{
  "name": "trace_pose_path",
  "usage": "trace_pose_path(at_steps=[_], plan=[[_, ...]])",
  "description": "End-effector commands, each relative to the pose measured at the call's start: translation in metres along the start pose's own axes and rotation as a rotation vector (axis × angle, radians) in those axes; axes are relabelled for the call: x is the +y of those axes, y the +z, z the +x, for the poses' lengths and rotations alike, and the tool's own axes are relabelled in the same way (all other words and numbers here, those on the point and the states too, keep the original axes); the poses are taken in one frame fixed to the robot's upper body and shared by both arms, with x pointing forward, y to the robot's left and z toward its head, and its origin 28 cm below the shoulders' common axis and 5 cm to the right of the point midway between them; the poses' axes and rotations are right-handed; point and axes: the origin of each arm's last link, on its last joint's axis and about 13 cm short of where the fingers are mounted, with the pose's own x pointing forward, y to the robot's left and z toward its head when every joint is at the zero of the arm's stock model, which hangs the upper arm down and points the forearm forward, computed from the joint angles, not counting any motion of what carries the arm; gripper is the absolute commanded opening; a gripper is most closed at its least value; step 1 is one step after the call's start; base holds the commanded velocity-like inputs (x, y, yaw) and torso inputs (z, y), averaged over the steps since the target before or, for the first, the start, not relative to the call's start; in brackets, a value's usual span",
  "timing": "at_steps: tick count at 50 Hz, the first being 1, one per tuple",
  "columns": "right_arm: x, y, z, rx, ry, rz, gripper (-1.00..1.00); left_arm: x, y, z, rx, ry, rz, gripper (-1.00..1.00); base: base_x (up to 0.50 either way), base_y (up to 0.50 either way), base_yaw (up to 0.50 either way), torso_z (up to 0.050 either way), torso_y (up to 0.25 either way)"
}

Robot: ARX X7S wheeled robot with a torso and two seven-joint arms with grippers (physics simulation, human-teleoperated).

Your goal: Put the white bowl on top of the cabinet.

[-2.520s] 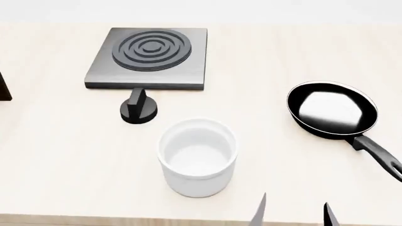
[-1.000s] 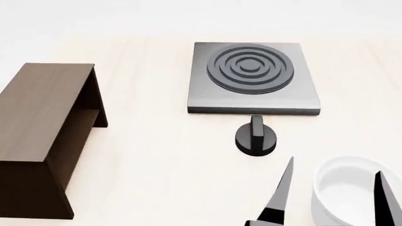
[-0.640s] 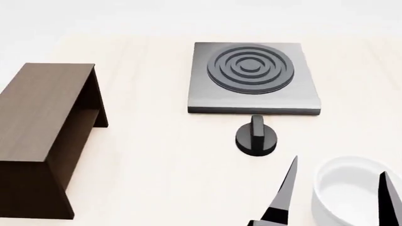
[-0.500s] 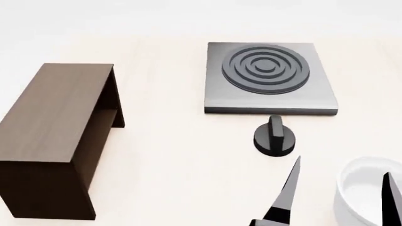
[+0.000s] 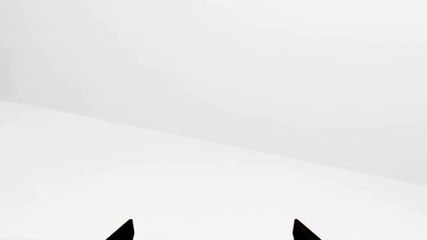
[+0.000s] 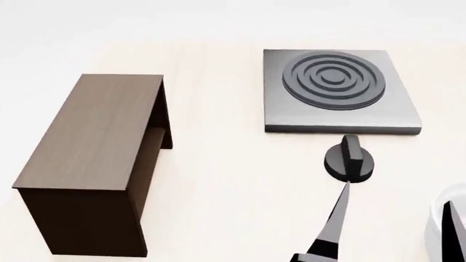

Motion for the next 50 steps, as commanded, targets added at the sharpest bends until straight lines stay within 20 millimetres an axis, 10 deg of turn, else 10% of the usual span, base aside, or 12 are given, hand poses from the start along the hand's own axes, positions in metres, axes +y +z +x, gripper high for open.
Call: trace_pose_path(at_steps=[1,50], plan=[[-0.0004,-0.0003,0.0000,0.008,0.010,0.027,1.00,0.0001,-0.0006,-0.0003,0.005,-0.001,-0.001,1.00,0.31,0.00,0.00,0.000,0.000],[0.0000,-0.0008,0.0015,0.022,-0.018,0.015,1.00,-0.0005,-0.0013,0.0000,0.008,-0.003,-0.002,1.00,0.18,0.00,0.00,0.000,0.000]])
